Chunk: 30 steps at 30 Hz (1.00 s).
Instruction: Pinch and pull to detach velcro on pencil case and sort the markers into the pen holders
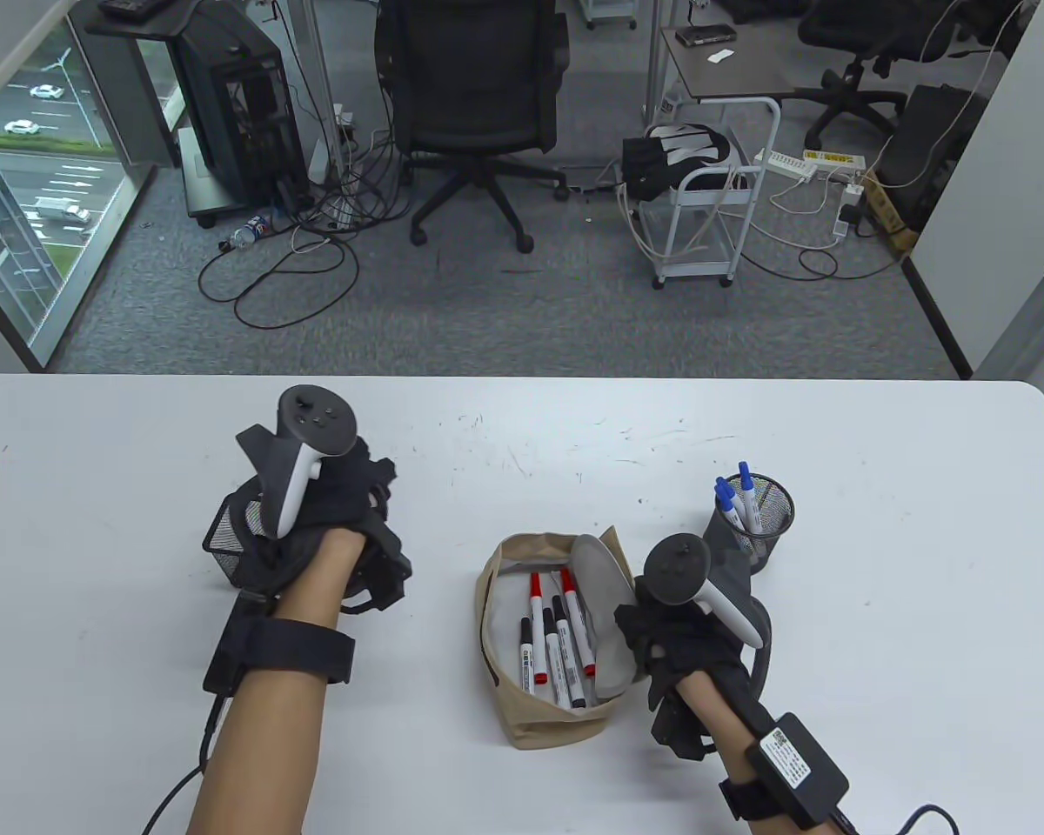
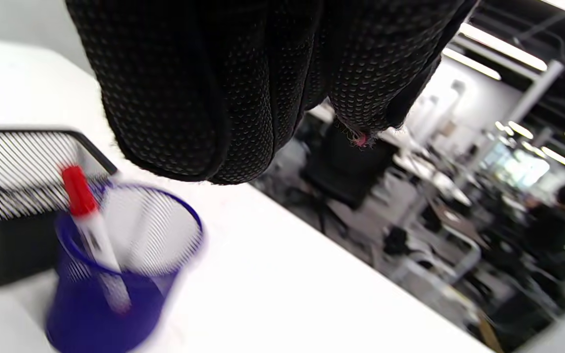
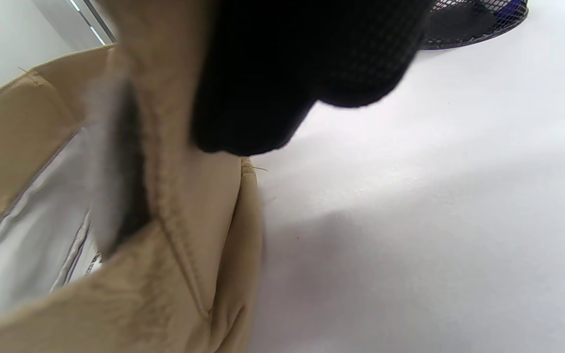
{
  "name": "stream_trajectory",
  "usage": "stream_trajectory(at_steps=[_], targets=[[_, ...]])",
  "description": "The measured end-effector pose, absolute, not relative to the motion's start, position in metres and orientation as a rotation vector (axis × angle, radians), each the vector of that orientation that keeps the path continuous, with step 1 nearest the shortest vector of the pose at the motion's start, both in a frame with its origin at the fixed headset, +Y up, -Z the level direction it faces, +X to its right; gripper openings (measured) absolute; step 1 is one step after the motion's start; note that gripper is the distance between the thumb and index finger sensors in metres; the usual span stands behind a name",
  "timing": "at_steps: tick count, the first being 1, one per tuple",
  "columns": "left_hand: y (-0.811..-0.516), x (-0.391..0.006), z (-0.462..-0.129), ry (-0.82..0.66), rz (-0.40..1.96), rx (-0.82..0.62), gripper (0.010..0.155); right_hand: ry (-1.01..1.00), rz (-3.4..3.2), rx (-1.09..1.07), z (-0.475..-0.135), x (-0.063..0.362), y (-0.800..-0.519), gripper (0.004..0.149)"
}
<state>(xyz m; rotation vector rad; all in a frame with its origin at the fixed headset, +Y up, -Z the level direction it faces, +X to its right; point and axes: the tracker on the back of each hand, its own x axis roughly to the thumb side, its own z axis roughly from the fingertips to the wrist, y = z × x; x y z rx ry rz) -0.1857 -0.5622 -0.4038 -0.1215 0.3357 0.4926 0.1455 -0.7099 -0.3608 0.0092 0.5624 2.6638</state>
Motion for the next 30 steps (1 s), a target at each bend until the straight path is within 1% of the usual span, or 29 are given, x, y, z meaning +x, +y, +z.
stream_trajectory(at_steps=[2, 3, 5, 7, 8, 11, 16, 18, 21, 23, 25, 30], targets=[[-0.563, -0.151, -0.402, 0.267, 0.486, -0.231, 0.058, 0.563, 2.662, 0.008, -0.361, 0.146, -0.710, 0.057], [-0.565, -0.140, -0.401, 0.238, 0.479, -0.260, 0.058, 0.564, 2.662, 0.007, -0.361, 0.146, -0.710, 0.057], [-0.574, -0.112, -0.400, 0.202, 0.461, -0.327, 0.058, 0.563, 2.663, 0.008, -0.361, 0.145, -0.710, 0.057], [-0.589, -0.088, -0.400, 0.174, 0.434, -0.401, 0.059, 0.562, 2.666, 0.009, -0.361, 0.145, -0.710, 0.057], [-0.601, -0.075, -0.402, 0.172, 0.419, -0.446, 0.059, 0.561, 2.667, 0.009, -0.361, 0.145, -0.710, 0.057], [-0.634, -0.053, -0.407, 0.184, 0.373, -0.552, 0.060, 0.560, 2.667, 0.011, -0.360, 0.145, -0.710, 0.057], [-0.695, -0.036, -0.416, 0.261, 0.260, -0.727, 0.063, 0.565, 2.663, 0.012, -0.360, 0.145, -0.711, 0.057], [-0.715, -0.033, -0.419, 0.295, 0.202, -0.771, 0.066, 0.568, 2.661, 0.014, -0.361, 0.145, -0.711, 0.057], [-0.735, -0.031, -0.422, 0.345, 0.070, -0.776, 0.071, 0.569, 2.661, 0.018, -0.360, 0.145, -0.711, 0.057], [-0.738, -0.026, -0.424, 0.358, 0.001, -0.701, 0.072, 0.570, 2.662, 0.020, -0.361, 0.145, -0.711, 0.057], [-0.741, -0.022, -0.425, 0.335, -0.054, -0.718, 0.072, 0.572, 2.660, 0.020, -0.361, 0.145, -0.711, 0.057], [-0.745, -0.024, -0.425, 0.336, -0.032, -0.722, 0.075, 0.569, 2.665, 0.020, -0.361, 0.144, -0.710, 0.057]])
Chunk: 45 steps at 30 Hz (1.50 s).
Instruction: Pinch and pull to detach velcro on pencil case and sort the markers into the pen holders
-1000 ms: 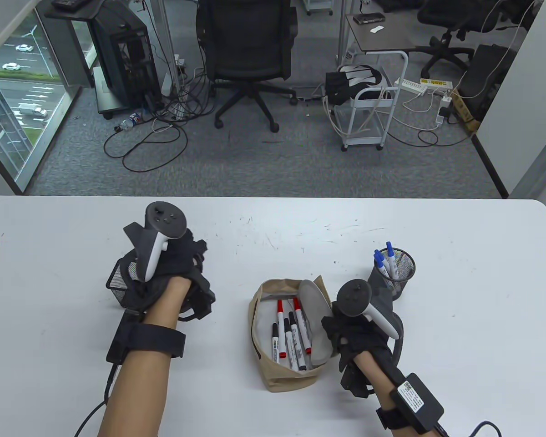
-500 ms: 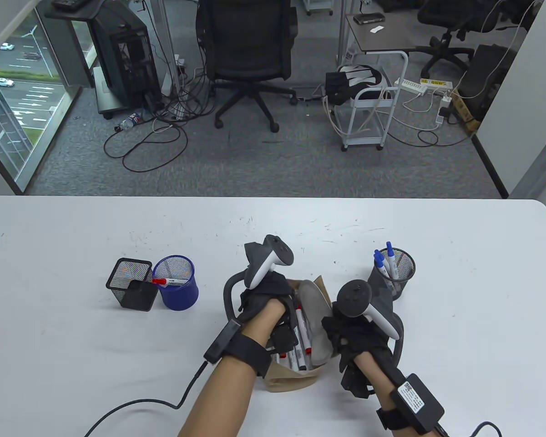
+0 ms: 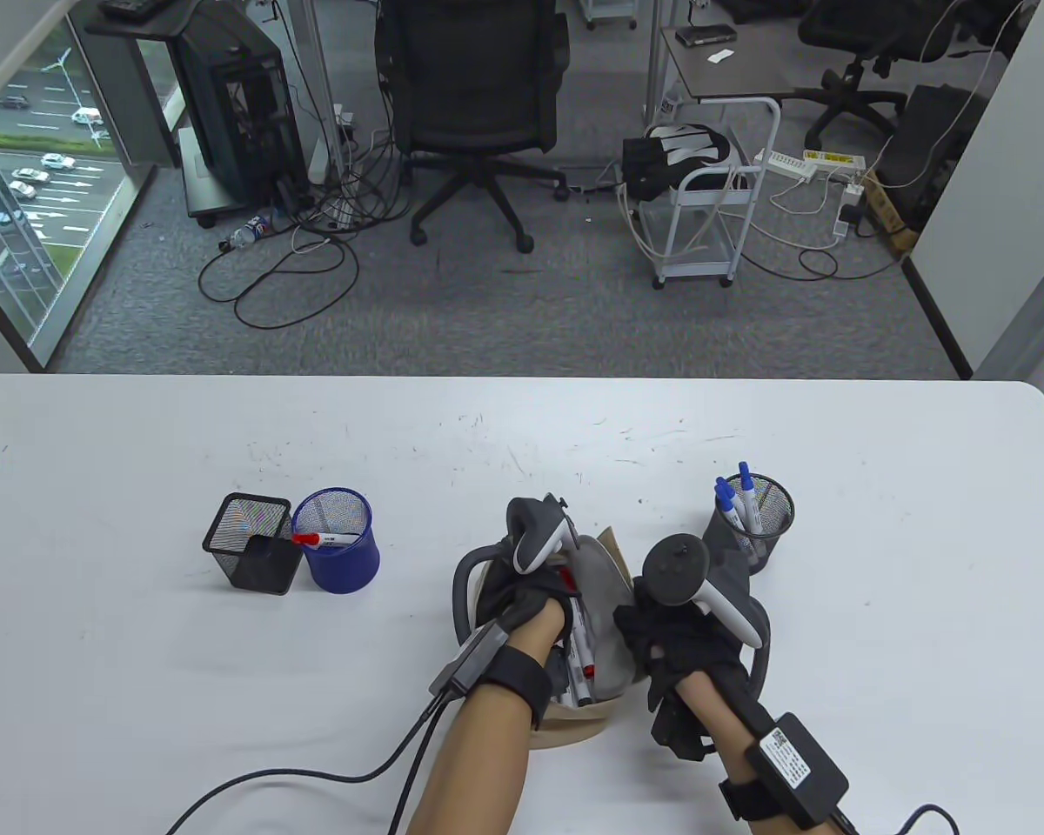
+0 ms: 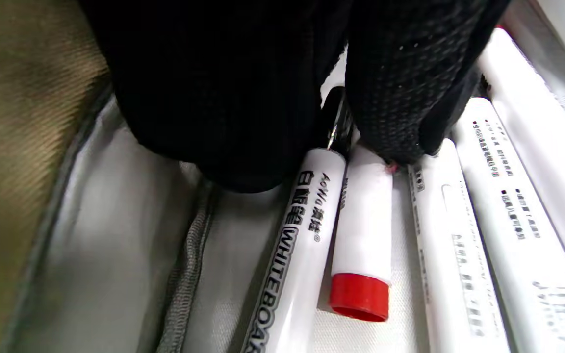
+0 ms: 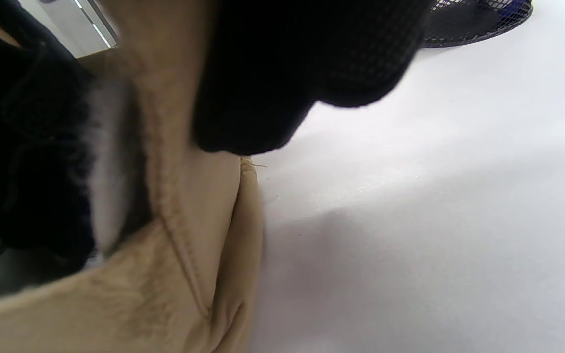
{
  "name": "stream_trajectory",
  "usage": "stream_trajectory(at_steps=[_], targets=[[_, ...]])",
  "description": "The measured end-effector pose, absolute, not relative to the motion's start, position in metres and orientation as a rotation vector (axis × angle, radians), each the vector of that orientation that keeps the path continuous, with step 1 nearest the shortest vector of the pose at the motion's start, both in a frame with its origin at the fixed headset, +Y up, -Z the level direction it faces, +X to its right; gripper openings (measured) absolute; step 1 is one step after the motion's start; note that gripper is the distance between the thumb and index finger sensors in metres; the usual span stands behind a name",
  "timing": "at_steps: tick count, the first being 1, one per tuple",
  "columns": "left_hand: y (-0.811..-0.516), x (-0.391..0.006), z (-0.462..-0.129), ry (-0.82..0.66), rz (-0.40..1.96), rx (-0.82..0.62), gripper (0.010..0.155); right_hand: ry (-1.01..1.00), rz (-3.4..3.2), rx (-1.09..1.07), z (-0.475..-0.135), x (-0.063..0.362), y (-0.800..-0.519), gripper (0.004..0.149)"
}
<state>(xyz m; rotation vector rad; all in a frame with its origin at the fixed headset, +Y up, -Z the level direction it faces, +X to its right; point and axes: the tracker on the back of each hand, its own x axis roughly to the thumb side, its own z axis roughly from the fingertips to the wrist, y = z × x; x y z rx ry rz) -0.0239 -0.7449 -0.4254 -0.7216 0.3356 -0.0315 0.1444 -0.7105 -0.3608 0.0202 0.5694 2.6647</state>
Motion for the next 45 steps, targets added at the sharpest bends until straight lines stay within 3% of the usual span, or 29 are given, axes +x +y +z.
stream_trajectory(at_steps=[4, 7, 13, 16, 19, 26, 31, 34, 39, 45], targets=[[-0.743, -0.023, -0.423, 0.317, -0.061, -0.694, 0.073, 0.567, 2.668, 0.020, -0.361, 0.144, -0.710, 0.057], [-0.725, -0.029, -0.423, 0.267, 0.030, -0.612, 0.067, 0.563, 2.671, 0.018, -0.360, 0.144, -0.710, 0.057], [-0.627, -0.090, -0.431, 0.220, 0.461, -0.305, 0.053, 0.560, 2.674, 0.017, -0.360, 0.144, -0.710, 0.057], [-0.582, -0.141, -0.428, 0.275, 0.535, -0.115, 0.051, 0.559, 2.677, 0.019, -0.360, 0.143, -0.710, 0.057], [-0.556, -0.189, -0.422, 0.363, 0.497, 0.029, 0.051, 0.559, 2.677, 0.019, -0.360, 0.143, -0.711, 0.057], [-0.550, -0.269, -0.405, 0.570, 0.269, 0.186, 0.051, 0.557, 2.681, 0.020, -0.360, 0.142, -0.711, 0.057], [-0.568, -0.299, -0.402, 0.623, 0.231, 0.190, 0.051, 0.557, 2.682, 0.020, -0.360, 0.142, -0.711, 0.057], [-0.577, -0.307, -0.402, 0.635, 0.238, 0.159, 0.059, 0.561, 2.679, 0.019, -0.360, 0.142, -0.711, 0.057], [-0.571, -0.288, -0.404, 0.576, 0.276, 0.113, 0.059, 0.559, 2.681, 0.019, -0.360, 0.142, -0.711, 0.057], [-0.556, -0.213, -0.407, 0.391, 0.353, 0.001, 0.058, 0.558, 2.683, 0.018, -0.360, 0.142, -0.712, 0.057]])
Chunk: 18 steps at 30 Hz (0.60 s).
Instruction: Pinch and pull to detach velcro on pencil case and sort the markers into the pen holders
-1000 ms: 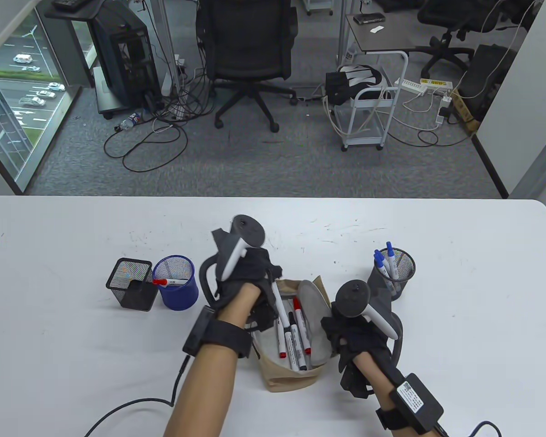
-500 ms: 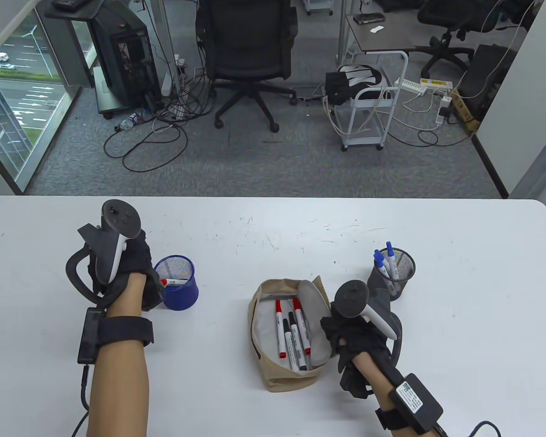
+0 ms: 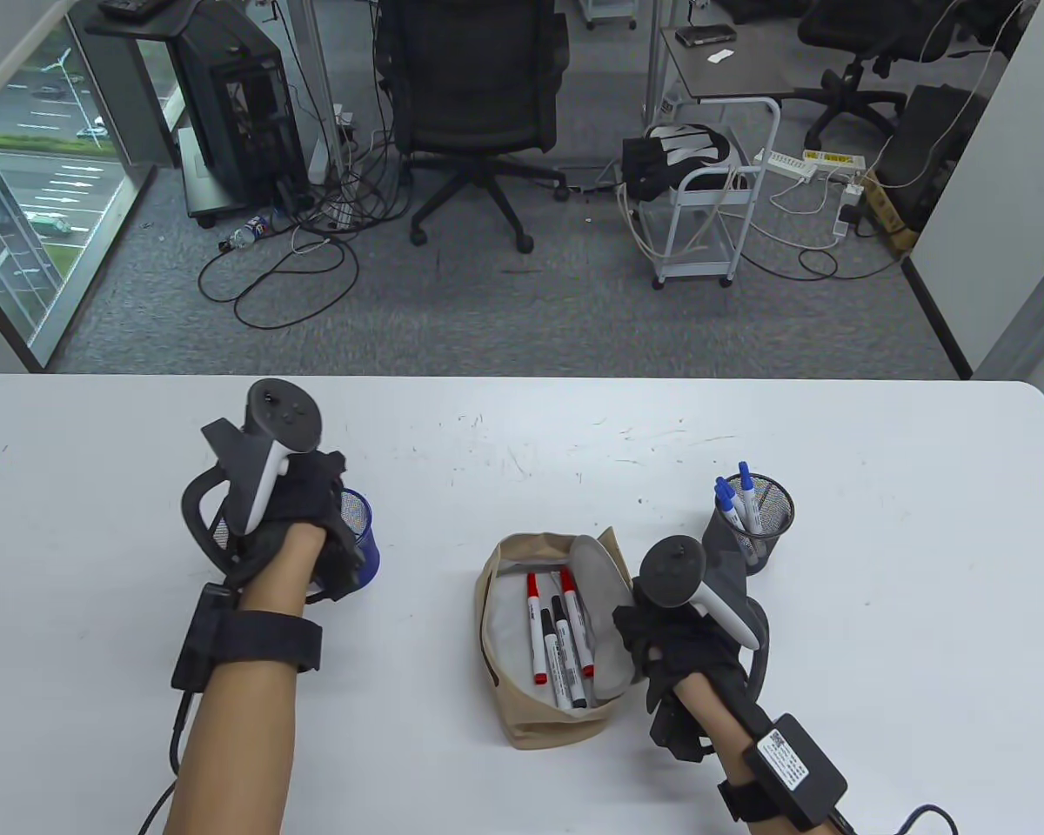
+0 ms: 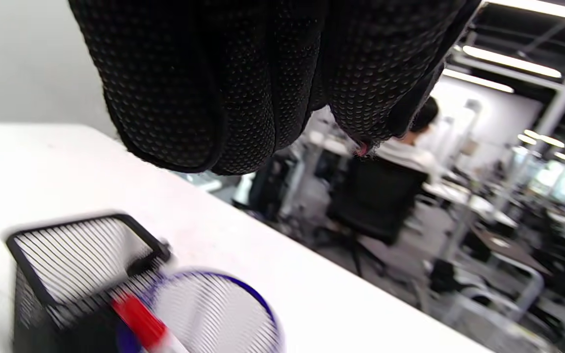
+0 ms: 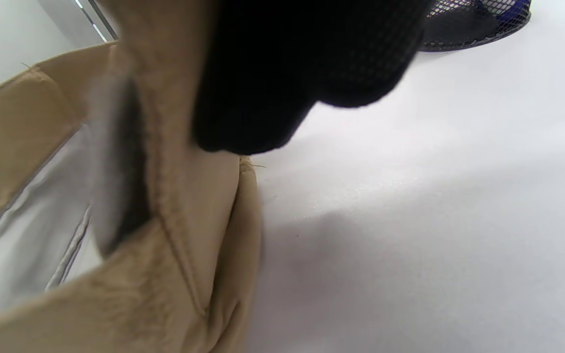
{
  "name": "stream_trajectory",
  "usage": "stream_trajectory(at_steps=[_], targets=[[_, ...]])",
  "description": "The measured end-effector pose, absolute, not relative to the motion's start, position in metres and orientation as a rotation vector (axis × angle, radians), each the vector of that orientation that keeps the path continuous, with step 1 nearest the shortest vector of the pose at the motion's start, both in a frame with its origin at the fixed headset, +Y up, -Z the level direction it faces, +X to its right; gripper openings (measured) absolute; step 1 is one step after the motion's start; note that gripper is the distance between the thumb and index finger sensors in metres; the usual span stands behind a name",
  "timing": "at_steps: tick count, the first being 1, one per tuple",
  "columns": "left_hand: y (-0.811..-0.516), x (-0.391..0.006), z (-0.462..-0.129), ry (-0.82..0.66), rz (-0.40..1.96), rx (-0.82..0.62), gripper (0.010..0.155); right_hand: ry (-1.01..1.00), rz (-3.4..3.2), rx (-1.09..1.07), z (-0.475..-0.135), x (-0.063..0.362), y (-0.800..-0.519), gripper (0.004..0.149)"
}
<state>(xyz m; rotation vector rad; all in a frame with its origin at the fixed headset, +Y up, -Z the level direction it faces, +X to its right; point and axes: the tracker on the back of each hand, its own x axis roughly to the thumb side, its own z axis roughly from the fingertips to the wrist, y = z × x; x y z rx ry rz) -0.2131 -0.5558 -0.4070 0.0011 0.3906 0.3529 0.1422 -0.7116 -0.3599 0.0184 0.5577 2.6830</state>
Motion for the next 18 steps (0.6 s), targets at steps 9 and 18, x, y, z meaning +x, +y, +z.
stream_trajectory(at_steps=[9, 18], targets=[[-0.597, -0.092, -0.407, 0.196, 0.421, -0.359, 0.060, 0.555, 2.685, 0.020, -0.360, 0.142, -0.712, 0.057], [-0.685, -0.040, -0.420, 0.249, 0.288, -0.626, 0.063, 0.562, 2.677, 0.022, -0.360, 0.143, -0.712, 0.057]])
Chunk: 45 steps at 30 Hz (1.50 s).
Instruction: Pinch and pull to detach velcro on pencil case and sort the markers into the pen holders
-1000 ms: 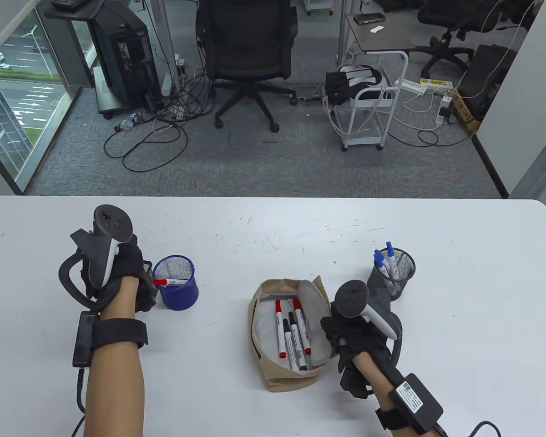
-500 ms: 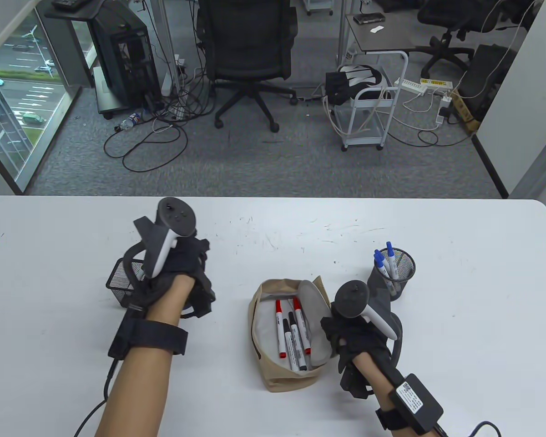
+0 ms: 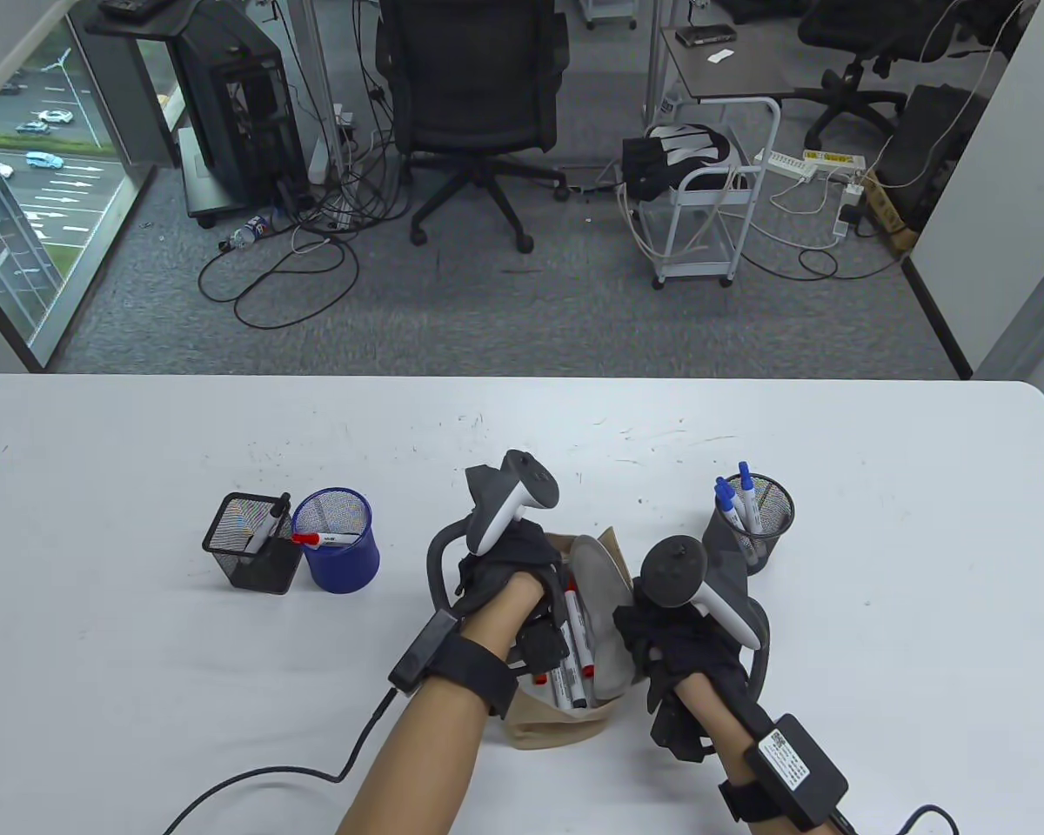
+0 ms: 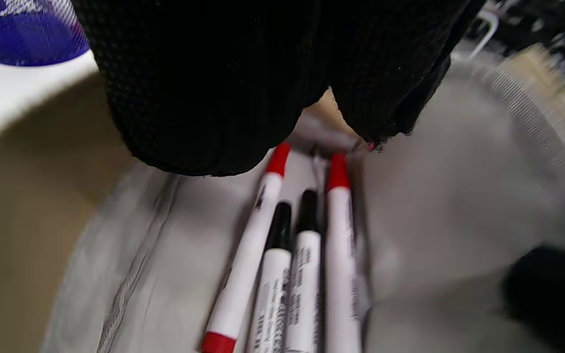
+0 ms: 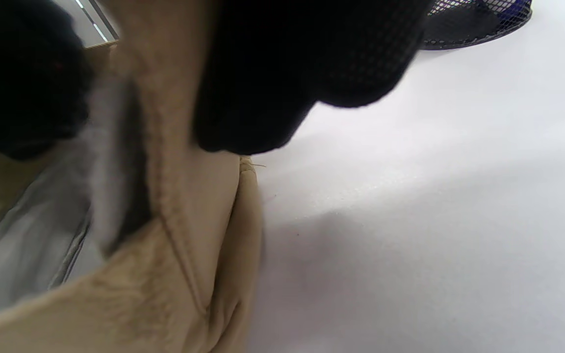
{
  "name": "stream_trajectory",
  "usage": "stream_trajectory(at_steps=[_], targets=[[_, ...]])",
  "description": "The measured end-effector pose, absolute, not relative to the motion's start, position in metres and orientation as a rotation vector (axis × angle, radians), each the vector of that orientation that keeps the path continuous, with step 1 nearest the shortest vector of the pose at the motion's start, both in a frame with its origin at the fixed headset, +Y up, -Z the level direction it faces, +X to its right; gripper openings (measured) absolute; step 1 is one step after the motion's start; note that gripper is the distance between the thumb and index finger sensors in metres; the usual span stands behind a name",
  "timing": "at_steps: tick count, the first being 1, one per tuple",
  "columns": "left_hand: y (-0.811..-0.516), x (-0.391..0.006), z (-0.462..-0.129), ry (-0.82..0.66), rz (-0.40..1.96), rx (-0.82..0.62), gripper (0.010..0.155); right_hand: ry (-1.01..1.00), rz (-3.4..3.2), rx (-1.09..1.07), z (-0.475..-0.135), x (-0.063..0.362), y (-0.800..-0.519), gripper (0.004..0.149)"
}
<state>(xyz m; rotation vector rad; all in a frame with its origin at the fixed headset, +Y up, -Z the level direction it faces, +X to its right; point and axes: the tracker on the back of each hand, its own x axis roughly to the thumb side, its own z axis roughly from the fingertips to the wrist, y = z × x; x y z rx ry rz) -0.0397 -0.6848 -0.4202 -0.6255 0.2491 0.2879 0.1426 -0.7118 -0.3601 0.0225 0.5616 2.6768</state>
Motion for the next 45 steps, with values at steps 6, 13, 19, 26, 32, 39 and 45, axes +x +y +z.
stream_trajectory(at_steps=[6, 13, 19, 26, 32, 39, 45], targets=[[-0.730, -0.029, -0.432, 0.330, 0.174, -0.718, 0.070, 0.567, 2.673, 0.026, -0.360, 0.142, -0.712, 0.057], [-0.744, -0.013, -0.441, 0.372, -0.050, -0.653, 0.069, 0.566, 2.675, 0.026, -0.361, 0.142, -0.712, 0.057], [-0.745, -0.017, -0.437, 0.365, -0.015, -0.658, 0.071, 0.564, 2.677, 0.026, -0.360, 0.142, -0.712, 0.057], [-0.696, -0.036, -0.425, 0.204, 0.301, -0.586, 0.074, 0.557, 2.687, 0.022, -0.361, 0.142, -0.711, 0.057], [-0.610, -0.105, -0.425, 0.197, 0.570, -0.326, 0.058, 0.550, 2.694, 0.024, -0.360, 0.141, -0.711, 0.057], [-0.575, -0.209, -0.414, 0.448, 0.548, -0.032, 0.051, 0.550, 2.695, 0.027, -0.360, 0.140, -0.712, 0.057], [-0.599, -0.255, -0.406, 0.563, 0.506, 0.055, 0.051, 0.549, 2.697, 0.030, -0.360, 0.140, -0.712, 0.057]])
